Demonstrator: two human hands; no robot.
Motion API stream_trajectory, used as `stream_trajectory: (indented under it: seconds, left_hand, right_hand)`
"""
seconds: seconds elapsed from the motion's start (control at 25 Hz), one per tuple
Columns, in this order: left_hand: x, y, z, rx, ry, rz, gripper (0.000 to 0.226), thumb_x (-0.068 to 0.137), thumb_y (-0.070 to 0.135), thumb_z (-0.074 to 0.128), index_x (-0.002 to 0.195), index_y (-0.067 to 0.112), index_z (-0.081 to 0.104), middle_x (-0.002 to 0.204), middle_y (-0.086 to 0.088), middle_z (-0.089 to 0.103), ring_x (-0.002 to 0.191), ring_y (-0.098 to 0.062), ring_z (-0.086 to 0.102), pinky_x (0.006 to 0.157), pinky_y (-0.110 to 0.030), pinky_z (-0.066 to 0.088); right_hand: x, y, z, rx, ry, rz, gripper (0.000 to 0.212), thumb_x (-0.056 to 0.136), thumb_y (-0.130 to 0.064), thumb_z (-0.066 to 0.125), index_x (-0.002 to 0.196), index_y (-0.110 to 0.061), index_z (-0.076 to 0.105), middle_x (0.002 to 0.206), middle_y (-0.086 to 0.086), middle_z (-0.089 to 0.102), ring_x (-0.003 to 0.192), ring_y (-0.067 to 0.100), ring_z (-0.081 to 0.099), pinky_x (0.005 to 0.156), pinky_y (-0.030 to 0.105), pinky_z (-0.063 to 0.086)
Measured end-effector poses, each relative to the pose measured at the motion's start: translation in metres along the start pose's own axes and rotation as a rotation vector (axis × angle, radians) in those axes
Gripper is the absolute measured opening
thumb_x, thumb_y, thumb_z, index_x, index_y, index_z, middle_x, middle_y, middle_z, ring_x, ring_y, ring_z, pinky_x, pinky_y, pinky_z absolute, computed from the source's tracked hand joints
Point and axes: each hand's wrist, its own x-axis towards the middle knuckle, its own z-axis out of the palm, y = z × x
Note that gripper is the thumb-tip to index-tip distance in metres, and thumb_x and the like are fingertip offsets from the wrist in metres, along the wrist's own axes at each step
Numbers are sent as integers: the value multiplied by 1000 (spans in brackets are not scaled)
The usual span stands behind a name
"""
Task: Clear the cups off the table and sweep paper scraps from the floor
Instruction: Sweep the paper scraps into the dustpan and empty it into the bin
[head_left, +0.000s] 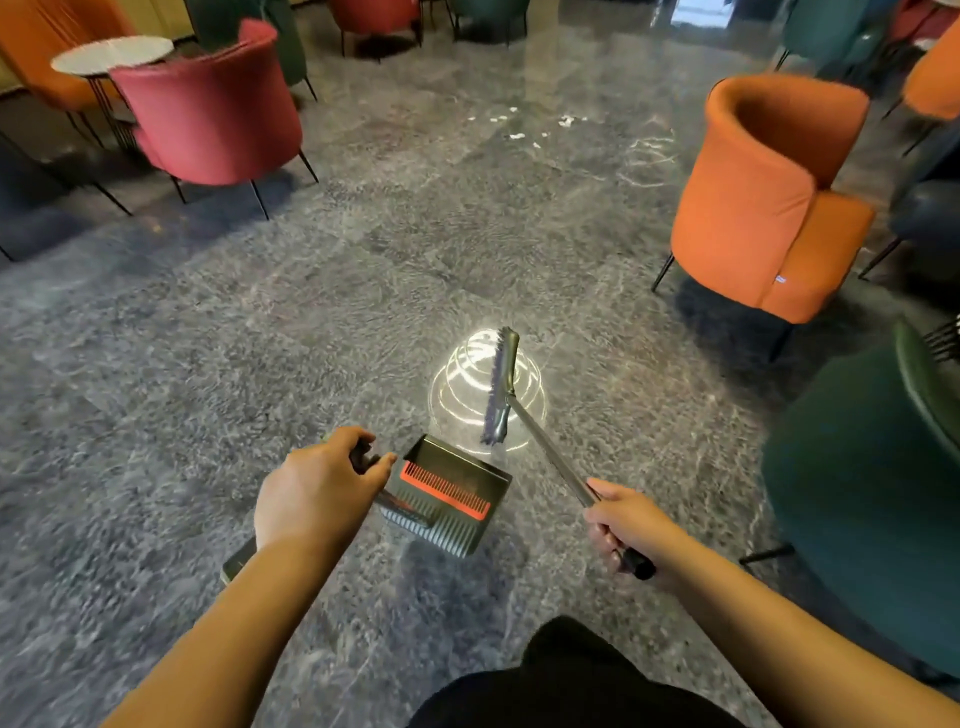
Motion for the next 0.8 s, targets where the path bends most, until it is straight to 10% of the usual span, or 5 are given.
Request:
stream_trajectory:
  seconds: [0.64, 0.8]
  left_hand:
    - [457, 38, 44, -41, 83, -31, 33, 79, 52, 70, 104, 30, 68, 85, 2, 73, 77, -26, 68, 55, -26, 41]
    - [582, 31, 61, -68, 59, 11, 35, 82, 52, 67, 108, 29, 66, 88, 5, 73, 78, -21, 67, 54, -26, 46]
  right_hand:
    - [284, -378, 27, 6, 1, -54, 40, 94, -1, 36, 103, -38, 49, 52, -1, 37, 40, 8, 32, 40, 19, 23]
    - [363, -466, 46, 45, 0, -78, 42, 95, -1, 37, 119, -31, 52, 51, -1, 37, 38, 10, 32, 40, 19, 23]
